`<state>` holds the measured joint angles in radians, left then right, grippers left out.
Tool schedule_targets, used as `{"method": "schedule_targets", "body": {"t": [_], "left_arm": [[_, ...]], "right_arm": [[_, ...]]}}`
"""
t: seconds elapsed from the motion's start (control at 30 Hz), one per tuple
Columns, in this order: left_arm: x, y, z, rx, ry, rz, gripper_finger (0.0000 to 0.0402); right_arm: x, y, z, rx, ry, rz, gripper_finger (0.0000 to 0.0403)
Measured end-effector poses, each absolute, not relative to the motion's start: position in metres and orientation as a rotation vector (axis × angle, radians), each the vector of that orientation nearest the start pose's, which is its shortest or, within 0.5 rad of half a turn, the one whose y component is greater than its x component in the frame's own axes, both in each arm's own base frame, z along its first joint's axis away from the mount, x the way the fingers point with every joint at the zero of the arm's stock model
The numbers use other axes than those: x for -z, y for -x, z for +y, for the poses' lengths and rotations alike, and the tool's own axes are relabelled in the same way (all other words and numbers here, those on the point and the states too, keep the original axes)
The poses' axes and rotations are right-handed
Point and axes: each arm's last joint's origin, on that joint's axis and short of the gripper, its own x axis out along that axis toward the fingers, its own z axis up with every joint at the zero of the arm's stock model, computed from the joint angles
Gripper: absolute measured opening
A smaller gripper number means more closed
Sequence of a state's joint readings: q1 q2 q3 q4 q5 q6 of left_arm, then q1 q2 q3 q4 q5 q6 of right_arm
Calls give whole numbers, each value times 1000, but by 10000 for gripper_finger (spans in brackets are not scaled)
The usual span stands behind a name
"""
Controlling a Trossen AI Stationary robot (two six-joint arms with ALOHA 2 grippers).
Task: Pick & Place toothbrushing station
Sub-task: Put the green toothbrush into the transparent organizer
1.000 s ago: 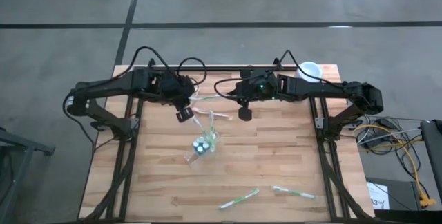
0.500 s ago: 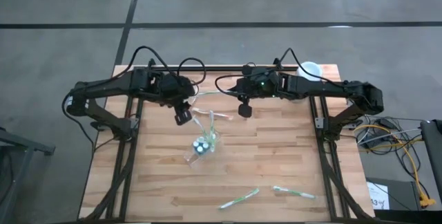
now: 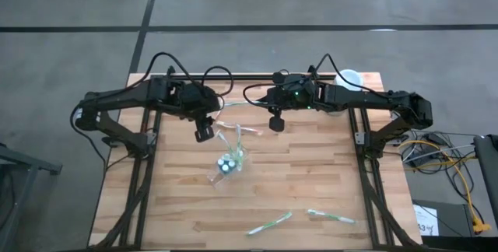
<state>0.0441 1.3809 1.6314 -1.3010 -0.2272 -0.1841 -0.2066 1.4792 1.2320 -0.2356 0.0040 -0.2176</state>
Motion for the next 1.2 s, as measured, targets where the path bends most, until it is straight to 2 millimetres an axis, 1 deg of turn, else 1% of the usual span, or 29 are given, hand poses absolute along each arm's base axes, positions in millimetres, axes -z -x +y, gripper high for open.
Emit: {"method": "schedule_targets", "body": {"t": [0.33,0.4,0.5,0.63,0.73,1.03,1.2], "left_arm": [[-398,-240,17,-327,55,1028,156],[-398,-241,16,-253,10,1042,157],[-397,-242,13,-62,-101,1056,157],[-398,-245,12,34,-194,1021,157],[-400,-248,12,60,-224,988,157],[-400,-247,11,92,-238,990,160],[-400,-247,11,110,-270,992,174]], "right_arm": [[-320,-327,-68,153,159,499,23],[-320,-327,-68,153,160,499,23],[-320,-327,-68,152,160,498,23],[-320,-327,-68,150,159,498,23],[-320,-327,-68,149,163,498,23],[-321,-326,-68,145,185,499,23],[-329,-320,-67,149,187,473,23]]}}
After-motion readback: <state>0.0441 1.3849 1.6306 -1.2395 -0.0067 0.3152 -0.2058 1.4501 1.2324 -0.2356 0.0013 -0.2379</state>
